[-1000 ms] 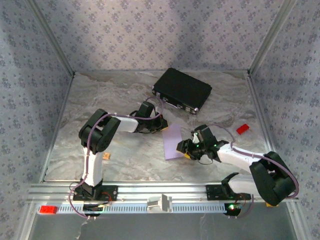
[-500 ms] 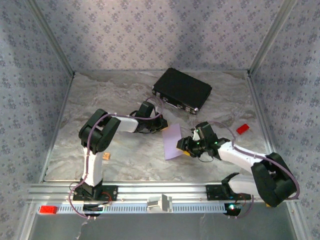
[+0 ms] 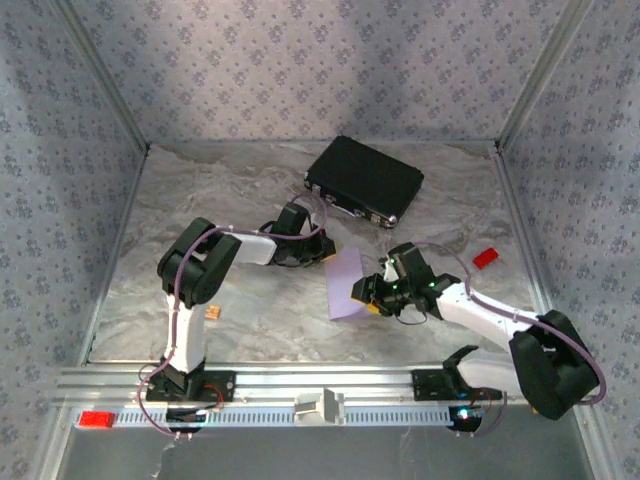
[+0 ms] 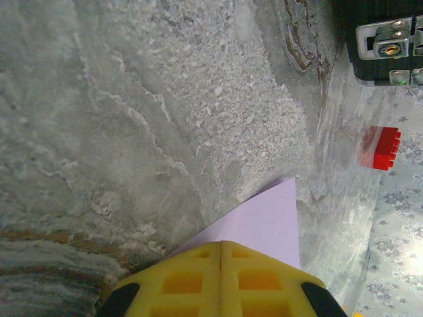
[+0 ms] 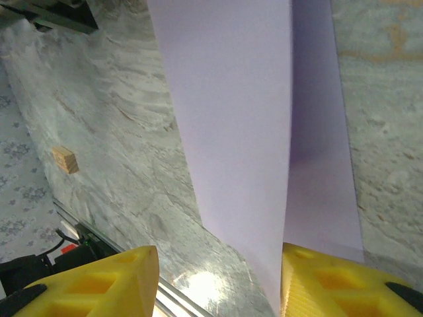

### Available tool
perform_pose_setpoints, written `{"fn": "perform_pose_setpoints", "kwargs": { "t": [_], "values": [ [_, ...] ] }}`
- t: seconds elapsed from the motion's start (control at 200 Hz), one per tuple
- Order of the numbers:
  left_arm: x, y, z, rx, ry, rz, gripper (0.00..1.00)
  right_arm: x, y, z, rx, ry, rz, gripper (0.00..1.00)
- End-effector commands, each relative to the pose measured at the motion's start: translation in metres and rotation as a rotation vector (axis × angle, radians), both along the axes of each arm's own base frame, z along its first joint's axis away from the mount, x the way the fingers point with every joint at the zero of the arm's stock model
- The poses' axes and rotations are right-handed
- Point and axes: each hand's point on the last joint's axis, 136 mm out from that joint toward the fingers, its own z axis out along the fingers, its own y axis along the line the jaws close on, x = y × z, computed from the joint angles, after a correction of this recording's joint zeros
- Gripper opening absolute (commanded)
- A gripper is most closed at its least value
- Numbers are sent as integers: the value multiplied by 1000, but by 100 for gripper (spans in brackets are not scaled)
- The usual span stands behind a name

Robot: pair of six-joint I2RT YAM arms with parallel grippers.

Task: Fold a paper plane with a square sheet of paper (pick it up from the middle)
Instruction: Fold the triangle a second time at the center of the table.

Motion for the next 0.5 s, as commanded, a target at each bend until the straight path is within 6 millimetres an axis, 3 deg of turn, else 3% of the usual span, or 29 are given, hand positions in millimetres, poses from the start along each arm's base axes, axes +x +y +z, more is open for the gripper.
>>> {"fn": "perform_pose_setpoints", "kwargs": {
  "t": [0.0, 0.235, 0.5],
  "values": [
    [-21, 15, -42, 108, 121, -6, 0, -6, -2, 0, -35, 37, -8, 50],
    [-22, 14, -42, 105, 122, -9, 0, -3, 2, 3, -42, 9, 13, 50],
    [-21, 13, -41, 102, 121, -8, 0, 22, 12, 4, 36, -37, 8, 52]
  ]
}}
